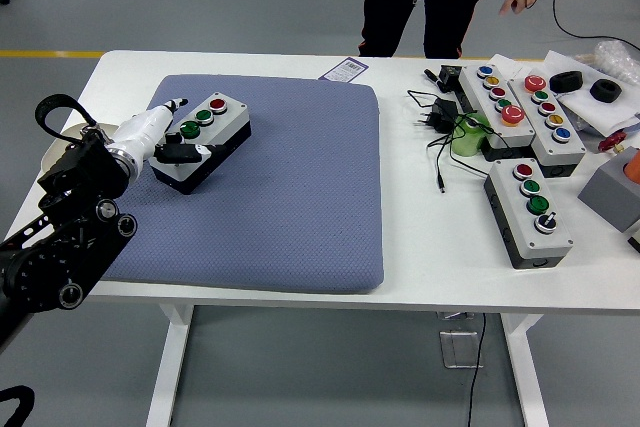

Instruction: Pick up the button,place it on the desk,press the button,press the button

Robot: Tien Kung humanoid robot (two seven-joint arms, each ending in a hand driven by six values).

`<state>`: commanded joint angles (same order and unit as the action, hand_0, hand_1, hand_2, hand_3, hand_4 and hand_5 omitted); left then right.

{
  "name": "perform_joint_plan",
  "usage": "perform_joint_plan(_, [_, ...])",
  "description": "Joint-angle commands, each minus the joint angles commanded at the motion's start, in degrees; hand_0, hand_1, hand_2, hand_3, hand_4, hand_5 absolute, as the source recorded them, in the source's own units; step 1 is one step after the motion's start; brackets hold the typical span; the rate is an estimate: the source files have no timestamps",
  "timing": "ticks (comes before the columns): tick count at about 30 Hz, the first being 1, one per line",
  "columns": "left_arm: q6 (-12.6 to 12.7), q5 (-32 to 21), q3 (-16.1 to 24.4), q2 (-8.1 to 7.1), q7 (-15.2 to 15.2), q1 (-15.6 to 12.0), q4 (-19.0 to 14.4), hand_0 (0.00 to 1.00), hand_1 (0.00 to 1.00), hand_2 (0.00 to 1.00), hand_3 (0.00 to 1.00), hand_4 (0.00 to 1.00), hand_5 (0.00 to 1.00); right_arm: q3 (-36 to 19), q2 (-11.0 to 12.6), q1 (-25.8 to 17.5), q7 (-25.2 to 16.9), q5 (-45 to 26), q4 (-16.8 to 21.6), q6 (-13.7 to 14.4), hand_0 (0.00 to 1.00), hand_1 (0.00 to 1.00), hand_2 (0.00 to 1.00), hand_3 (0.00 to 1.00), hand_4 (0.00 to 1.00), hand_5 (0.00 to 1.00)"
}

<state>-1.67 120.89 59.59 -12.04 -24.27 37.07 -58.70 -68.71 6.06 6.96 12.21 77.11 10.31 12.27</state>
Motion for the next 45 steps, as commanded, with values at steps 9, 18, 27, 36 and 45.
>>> perform_joint_plan(9, [-1.0,1.8,-2.3,1.91,-2.0,3.1,4.4,0.997,0.998,0.998,0.998,0.998,0.692,0.2,0.1,0.1,0.0,-0.1,0.0,0.0,0.745,0.686,0.706,0.58,0.18,0.126])
perform_joint_plan(18, [-1.5,-0.8,-3.1,4.81,-4.3,6.5,11.7,0.988,0.998,0.998,0.998,0.998,0.689,0.5,0.2,0.1,0.1,-0.4,0.0,0.1,0.744,0.685,0.706,0.58,0.18,0.126])
perform_joint_plan(27, [-0.2,-3.4,-3.8,7.87,-8.1,8.3,17.9,0.936,0.998,0.998,0.998,0.998,0.688,0.8,0.3,-0.3,0.2,-0.1,0.0,0.0,0.744,0.686,0.706,0.58,0.18,0.126])
perform_joint_plan(36, [2.6,-2.5,-5.6,8.33,-10.2,8.7,18.5,0.68,0.838,0.945,0.944,0.998,0.501,1.0,0.4,-0.4,0.2,-0.1,0.0,0.0,0.745,0.686,0.706,0.58,0.181,0.127])
perform_joint_plan(45, [1.5,-3.1,-6.7,7.71,-1.6,8.5,18.8,0.114,0.321,0.352,0.497,0.909,0.323,0.9,0.4,-0.1,0.1,-0.1,0.0,0.0,0.744,0.686,0.706,0.58,0.182,0.127])
